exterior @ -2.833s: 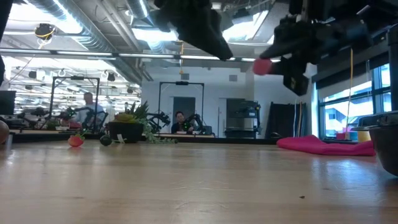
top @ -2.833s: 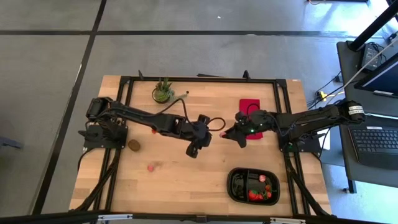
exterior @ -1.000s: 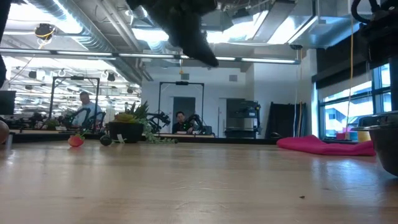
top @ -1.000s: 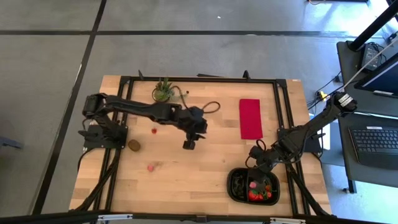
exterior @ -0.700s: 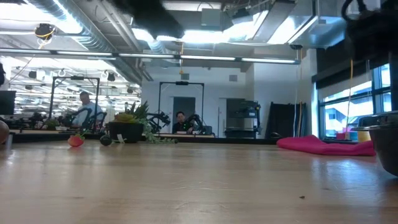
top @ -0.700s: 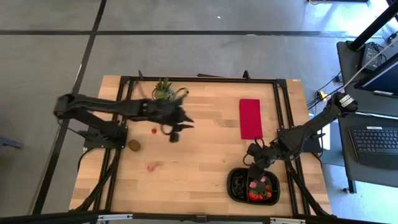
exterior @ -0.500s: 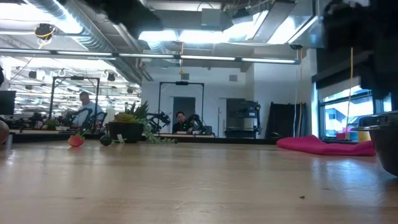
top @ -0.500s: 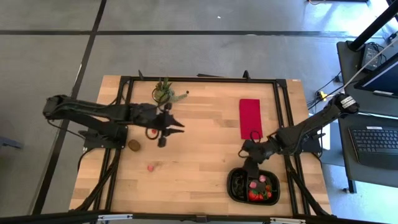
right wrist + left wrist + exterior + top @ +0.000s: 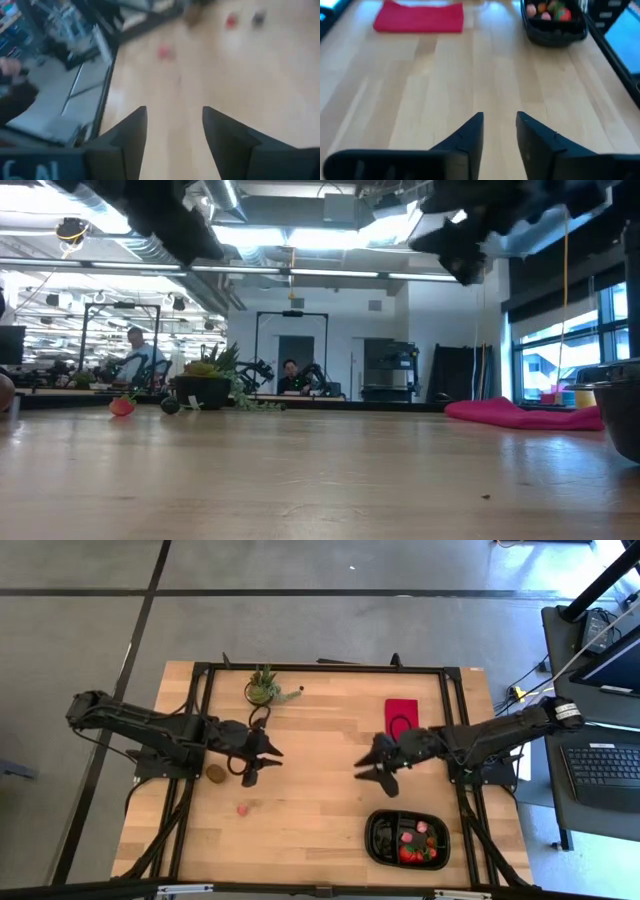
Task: Pick and placing Produce into tupperware
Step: Put the peach into the right of the black bin
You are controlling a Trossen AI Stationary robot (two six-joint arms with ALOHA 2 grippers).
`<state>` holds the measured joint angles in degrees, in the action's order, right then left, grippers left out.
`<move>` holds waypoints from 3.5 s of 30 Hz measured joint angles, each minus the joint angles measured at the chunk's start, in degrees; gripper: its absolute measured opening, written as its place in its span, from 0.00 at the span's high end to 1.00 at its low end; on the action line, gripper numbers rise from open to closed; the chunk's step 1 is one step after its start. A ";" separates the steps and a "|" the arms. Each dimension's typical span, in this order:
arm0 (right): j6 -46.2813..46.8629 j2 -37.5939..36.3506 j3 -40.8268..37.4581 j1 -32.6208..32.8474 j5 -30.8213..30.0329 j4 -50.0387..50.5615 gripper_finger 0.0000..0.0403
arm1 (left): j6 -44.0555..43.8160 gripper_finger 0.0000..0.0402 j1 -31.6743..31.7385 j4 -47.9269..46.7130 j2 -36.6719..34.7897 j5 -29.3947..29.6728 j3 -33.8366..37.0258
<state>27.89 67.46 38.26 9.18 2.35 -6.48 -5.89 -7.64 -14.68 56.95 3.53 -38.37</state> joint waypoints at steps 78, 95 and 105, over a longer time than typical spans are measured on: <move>-10.16 0.04 0.00 -6.39 -4.77 -1.01 0.52 | -65.97 0.27 -27.67 -34.07 28.17 -4.10 -9.71; -9.96 0.04 0.00 -6.39 -4.75 -0.92 0.52 | -62.64 0.27 -27.52 -32.61 35.36 -4.48 -11.63; -9.96 0.04 0.00 -6.37 -4.75 -0.92 0.52 | -62.42 0.27 -27.48 -32.26 37.48 -2.61 -11.63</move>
<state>17.93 67.51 38.26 2.81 -2.39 -7.40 -68.31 -35.11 -46.94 94.43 0.93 -50.00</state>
